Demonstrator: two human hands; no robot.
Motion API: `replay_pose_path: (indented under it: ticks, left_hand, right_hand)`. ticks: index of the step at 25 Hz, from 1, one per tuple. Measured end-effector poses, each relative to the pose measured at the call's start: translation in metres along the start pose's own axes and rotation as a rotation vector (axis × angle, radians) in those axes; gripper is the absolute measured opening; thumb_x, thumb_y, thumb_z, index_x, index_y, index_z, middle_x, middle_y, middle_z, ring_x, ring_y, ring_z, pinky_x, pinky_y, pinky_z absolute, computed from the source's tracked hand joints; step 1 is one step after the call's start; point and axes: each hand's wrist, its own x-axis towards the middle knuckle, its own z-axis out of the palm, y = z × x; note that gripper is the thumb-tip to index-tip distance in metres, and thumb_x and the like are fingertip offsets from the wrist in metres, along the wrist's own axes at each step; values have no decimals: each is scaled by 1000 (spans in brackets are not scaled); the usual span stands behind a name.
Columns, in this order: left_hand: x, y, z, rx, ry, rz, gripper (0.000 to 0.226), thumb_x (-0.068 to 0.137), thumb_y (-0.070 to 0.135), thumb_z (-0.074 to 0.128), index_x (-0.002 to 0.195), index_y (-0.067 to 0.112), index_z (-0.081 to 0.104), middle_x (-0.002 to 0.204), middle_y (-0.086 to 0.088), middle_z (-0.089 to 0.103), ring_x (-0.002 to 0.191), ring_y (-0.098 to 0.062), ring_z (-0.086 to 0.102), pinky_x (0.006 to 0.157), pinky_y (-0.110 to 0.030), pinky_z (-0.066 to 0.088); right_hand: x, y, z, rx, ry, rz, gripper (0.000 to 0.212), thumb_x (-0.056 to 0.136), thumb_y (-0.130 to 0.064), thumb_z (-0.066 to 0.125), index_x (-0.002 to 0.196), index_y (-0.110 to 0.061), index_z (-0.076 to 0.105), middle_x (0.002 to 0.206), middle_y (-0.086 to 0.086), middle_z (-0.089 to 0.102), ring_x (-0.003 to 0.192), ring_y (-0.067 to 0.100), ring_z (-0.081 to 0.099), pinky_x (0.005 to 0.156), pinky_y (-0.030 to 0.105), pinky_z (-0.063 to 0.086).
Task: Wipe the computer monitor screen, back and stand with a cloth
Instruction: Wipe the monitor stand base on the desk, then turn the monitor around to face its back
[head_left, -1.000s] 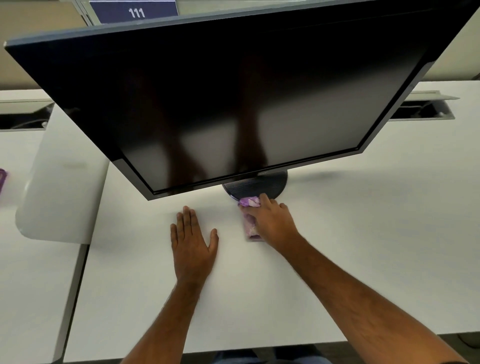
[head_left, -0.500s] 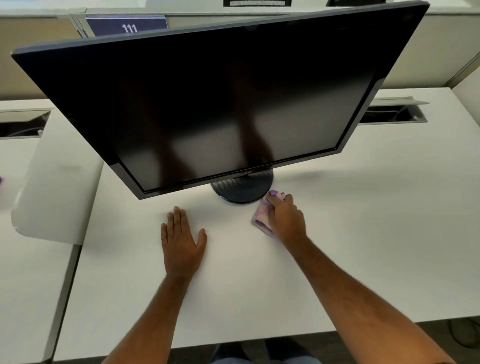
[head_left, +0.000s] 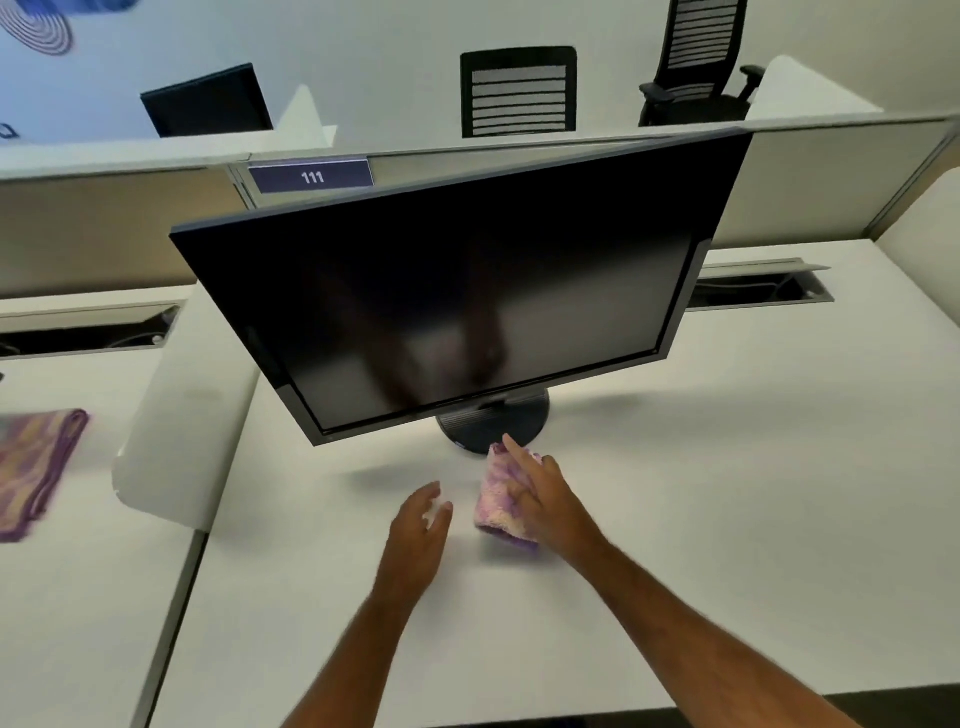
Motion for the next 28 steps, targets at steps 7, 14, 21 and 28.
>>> replay_pose_path:
  ticks: [7,14,21,28]
  left_hand:
    - [-30,33,17,-114,-135,-81,48,108,25,56,154,19,42,146,-2,58,115,-11,60,75,-6,49]
    - [-28,63,-4,-46,-18,10,62,106,35,58,162,28,31,170,1,30,148,-23,44,114,-32,41]
    - [-14,126,-70,61,231,343,73,104,29,63,165,28,23,172,7,22,157,-16,27,123,-41,36]
    - [-16,226,-166,397,582,764,66,99,21,68,159,18,41,166,4,35,152,-16,31,124,-33,26]
  right_hand:
    - [-24,7,3,200,-62,-1,85,96,-54,61,161,-39,7,164,-1,27,146,23,41,113,34,44]
    - [-20,16,-11,83,-22,19,71,105,-32,55,161,-35,12,167,-2,21,149,20,35,119,38,39]
    - [-20,-58,-116,-24,214,-339,72,101,-22,60,160,-33,21,161,-7,26,147,10,33,121,39,35]
    - [-10,-155,-244,-339,562,-629,61,101,-26,61,157,-21,36,158,1,35,147,17,33,121,35,28]
